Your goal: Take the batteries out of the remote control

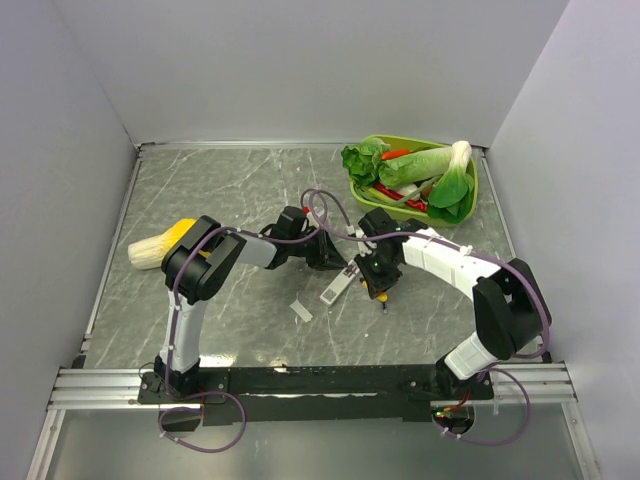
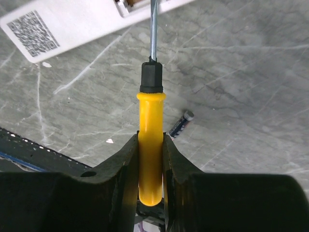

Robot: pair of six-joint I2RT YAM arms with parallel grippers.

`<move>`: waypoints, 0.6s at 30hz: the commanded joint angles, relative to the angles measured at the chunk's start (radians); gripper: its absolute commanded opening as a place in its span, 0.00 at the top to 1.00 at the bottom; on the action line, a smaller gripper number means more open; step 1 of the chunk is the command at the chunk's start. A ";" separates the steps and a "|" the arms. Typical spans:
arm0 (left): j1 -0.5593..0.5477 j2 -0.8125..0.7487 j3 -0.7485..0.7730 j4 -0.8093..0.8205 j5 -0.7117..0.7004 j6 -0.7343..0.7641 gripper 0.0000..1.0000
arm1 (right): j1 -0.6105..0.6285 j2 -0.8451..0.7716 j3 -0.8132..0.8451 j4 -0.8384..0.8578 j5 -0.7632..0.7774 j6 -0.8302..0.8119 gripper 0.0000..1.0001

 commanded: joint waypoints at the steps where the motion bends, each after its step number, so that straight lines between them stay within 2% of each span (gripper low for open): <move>1: -0.053 -0.014 -0.019 -0.033 0.025 -0.007 0.82 | -0.002 0.017 -0.036 0.233 -0.009 0.024 1.00; 9: -0.062 -0.013 -0.016 -0.029 0.021 -0.010 0.83 | -0.002 0.001 -0.013 0.230 -0.007 0.012 1.00; 15: -0.070 -0.011 -0.019 -0.019 0.019 -0.014 0.83 | -0.003 0.052 0.087 0.115 -0.019 -0.009 1.00; 18: -0.074 -0.017 -0.023 -0.016 0.019 -0.016 0.83 | -0.003 0.031 0.069 0.078 0.010 -0.011 1.00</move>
